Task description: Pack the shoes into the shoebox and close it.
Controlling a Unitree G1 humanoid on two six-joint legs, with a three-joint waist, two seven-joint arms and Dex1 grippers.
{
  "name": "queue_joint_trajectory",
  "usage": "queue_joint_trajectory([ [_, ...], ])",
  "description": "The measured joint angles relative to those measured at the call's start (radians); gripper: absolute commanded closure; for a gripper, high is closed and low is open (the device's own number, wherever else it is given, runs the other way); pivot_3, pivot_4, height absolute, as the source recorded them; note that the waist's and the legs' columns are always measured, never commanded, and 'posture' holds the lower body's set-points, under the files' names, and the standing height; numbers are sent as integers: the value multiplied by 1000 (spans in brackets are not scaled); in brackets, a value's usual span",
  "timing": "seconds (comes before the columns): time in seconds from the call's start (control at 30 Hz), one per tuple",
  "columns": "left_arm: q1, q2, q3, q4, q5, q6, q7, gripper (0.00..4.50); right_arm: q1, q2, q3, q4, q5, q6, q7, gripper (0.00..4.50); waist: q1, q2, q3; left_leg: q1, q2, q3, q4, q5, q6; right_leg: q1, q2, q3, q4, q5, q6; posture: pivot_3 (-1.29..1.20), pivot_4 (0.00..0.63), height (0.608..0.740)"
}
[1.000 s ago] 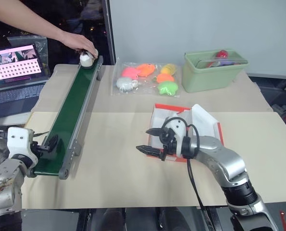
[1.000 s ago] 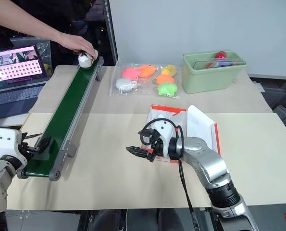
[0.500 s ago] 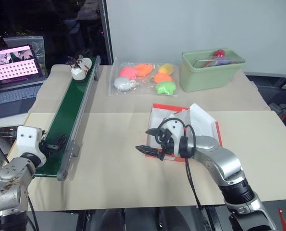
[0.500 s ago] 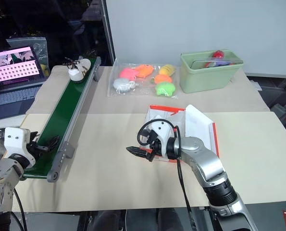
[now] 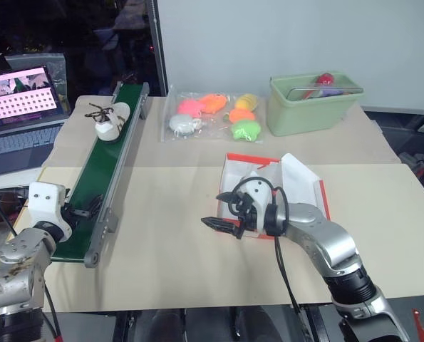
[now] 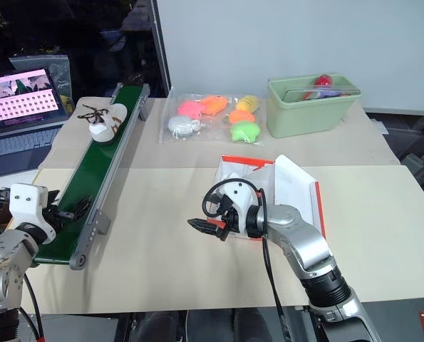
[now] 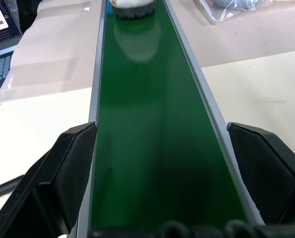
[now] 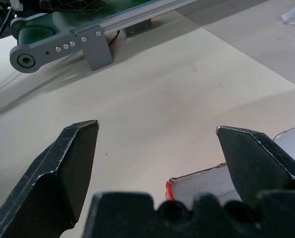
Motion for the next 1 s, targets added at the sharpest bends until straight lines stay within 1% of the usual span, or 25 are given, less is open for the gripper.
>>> queue_joint_trajectory([
  [0.63, -27, -5, -20, 4, 1, 2, 13, 0, 4, -3, 0, 0, -5, 0, -2, 43, 0, 0, 0, 0, 0, 0, 0, 0, 0, 0, 0, 0, 0, 0, 0, 0, 150, 729],
  [0.83, -38, -27, -58, 14, 7, 50, 47, 0, 4, -3, 0, -3, -5, 0, -8, 43, 0, 0, 0, 0, 0, 0, 0, 0, 0, 0, 0, 0, 0, 0, 0, 0, 150, 729],
  [0.93, -45, -32, -63, 14, 7, 55, 52, 758, 4, -3, 0, -4, -5, 0, -10, 0, 9, 0, 0, 0, -1, -1, 0, 0, 0, 0, 0, 0, 1, 0, 0, 0, 150, 729],
  [1.0, -58, -38, -68, 16, 6, 50, 48, 1576, 4, -3, 0, -4, -5, 0, -13, 0, 15, 0, 0, 0, -1, -1, 0, 0, 0, 1, 0, 0, 0, 0, 0, 0, 150, 729],
])
